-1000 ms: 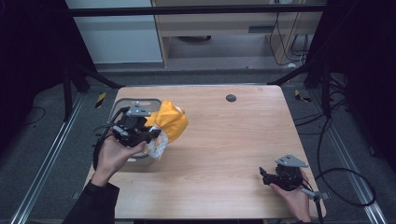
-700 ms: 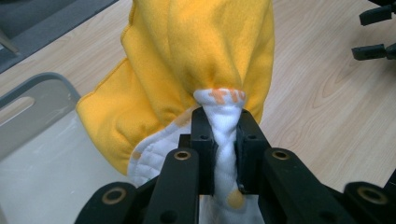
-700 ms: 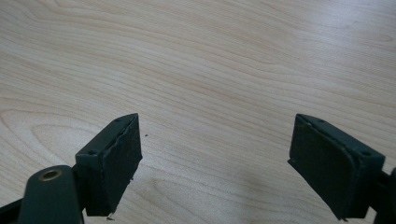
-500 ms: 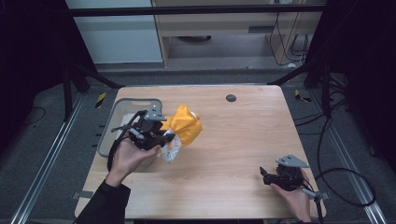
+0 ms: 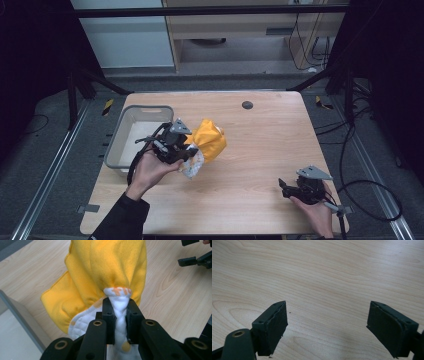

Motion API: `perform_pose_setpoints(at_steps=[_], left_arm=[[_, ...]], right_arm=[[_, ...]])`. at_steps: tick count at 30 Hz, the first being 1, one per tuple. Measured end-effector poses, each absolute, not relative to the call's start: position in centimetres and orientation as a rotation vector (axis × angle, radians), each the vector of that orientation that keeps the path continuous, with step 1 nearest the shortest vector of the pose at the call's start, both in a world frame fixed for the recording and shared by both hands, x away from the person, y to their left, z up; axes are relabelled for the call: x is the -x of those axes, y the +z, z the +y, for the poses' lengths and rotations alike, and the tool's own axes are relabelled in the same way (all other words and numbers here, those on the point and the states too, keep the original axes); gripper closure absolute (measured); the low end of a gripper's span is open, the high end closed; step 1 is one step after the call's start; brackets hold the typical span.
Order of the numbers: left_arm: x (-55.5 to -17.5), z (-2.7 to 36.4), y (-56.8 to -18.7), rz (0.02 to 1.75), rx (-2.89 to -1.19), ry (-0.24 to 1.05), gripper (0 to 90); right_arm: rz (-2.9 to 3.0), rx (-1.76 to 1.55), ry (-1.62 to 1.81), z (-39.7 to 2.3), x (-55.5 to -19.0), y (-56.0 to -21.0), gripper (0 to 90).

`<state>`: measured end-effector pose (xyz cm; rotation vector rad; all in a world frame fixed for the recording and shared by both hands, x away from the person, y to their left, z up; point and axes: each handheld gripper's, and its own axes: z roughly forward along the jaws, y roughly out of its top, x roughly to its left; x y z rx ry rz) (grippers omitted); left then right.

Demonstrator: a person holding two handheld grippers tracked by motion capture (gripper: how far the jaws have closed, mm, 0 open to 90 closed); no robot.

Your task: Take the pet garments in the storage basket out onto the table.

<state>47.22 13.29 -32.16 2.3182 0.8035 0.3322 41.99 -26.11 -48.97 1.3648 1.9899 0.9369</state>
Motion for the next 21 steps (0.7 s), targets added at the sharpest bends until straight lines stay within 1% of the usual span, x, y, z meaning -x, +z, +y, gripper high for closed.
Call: perform_pose_setpoints(at_steps=[21], left_arm=[[-48.1, 10.2, -35.7, 0.764, -2.382, 0.25, 80.5]], right_arm=[[1.984, -1.365, 0.939, -26.3, -42.0, -48.9, 15.9]])
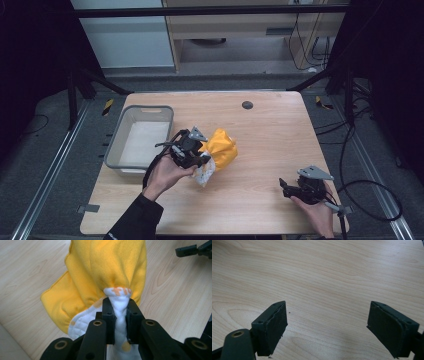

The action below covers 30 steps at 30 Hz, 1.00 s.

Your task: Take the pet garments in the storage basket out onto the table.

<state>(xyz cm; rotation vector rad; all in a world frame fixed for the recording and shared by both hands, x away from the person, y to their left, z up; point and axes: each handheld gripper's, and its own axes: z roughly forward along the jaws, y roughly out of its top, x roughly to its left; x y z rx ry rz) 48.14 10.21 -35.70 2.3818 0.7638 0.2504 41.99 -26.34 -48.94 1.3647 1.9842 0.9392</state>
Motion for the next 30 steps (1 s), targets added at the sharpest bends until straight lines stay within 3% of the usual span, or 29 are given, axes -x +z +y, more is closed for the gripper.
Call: perform_pose_setpoints(at_steps=[30], left_arm=[[-49.1, 8.0, -40.9, 0.755, -2.445, 0.144, 79.6]], right_arm=[[1.99, -1.354, 0.931, -26.3, -42.1, -49.1, 15.5]])
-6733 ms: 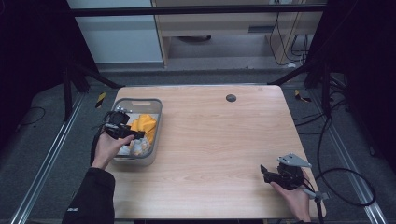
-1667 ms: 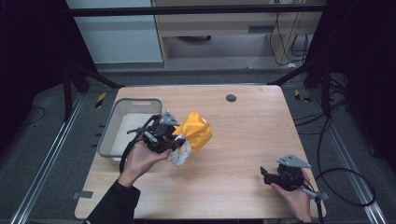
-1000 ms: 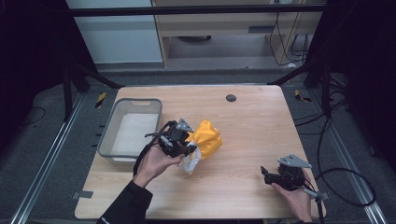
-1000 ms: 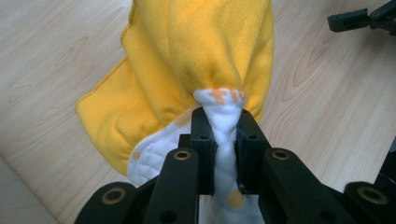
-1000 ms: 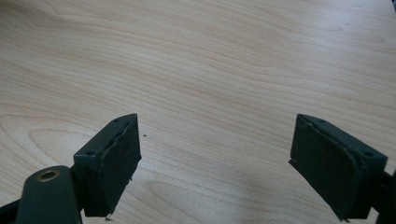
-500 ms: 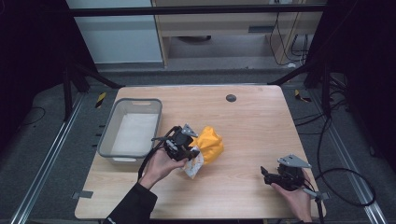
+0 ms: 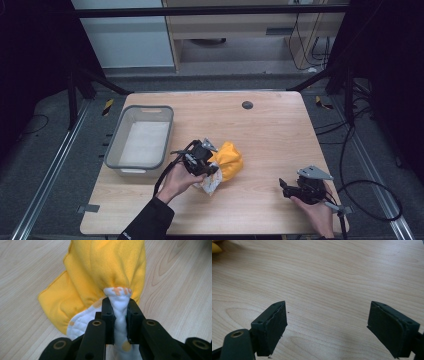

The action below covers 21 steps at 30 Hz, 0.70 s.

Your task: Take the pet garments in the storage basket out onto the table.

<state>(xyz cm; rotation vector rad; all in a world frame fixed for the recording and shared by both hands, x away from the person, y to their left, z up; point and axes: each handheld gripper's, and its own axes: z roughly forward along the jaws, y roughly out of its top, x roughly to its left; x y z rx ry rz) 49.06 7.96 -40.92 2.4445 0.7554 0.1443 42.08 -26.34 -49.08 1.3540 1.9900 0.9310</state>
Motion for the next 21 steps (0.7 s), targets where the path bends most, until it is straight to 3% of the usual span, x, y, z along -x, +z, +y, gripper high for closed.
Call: perform_pose_setpoints(at_steps=[21], left_arm=[[-49.0, 7.5, -42.3, 0.738, -2.469, 0.129, 70.4]], right_arm=[[1.995, -1.355, 0.924, -26.3, -42.1, -49.1, 15.3]])
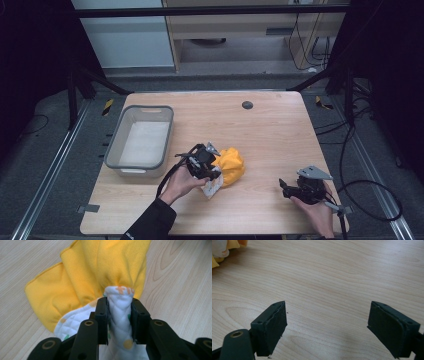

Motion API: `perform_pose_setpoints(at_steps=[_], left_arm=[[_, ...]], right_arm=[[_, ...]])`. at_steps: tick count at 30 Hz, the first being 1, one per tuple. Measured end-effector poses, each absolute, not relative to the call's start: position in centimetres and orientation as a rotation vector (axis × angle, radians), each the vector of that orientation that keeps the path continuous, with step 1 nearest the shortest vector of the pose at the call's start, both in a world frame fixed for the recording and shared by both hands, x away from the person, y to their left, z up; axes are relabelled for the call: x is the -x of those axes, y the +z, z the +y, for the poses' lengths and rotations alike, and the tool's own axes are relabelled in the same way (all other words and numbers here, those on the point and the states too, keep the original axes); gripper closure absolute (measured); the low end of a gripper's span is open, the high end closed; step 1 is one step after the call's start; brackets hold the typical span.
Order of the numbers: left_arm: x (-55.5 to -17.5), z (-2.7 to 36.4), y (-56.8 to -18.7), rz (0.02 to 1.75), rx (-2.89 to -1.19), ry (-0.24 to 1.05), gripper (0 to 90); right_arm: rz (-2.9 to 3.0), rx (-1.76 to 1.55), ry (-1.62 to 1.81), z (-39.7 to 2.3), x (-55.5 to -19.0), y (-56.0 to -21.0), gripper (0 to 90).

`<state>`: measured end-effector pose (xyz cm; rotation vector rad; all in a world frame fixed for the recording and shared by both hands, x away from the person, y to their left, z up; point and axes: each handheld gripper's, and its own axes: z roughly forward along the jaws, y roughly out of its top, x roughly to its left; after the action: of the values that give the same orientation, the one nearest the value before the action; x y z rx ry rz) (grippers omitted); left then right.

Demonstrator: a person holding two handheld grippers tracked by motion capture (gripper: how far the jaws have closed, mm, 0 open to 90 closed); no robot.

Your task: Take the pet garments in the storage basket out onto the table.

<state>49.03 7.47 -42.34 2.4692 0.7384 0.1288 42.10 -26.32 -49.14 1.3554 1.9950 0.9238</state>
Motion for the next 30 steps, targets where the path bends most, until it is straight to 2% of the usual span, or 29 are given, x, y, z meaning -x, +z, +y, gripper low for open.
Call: perform_pose_setpoints(at_steps=[19, 30], left_arm=[[-47.1, 9.3, -40.0, 0.685, -2.365, 0.198, 44.0], [-45.5, 12.4, -39.5, 0.714, -2.228, 0.287, 31.9]], right_arm=[[1.996, -1.358, 0.924, -26.3, -42.1, -49.2, 14.8], [1.99, -1.356, 0.922, -26.3, -42.1, -49.2, 14.5]])
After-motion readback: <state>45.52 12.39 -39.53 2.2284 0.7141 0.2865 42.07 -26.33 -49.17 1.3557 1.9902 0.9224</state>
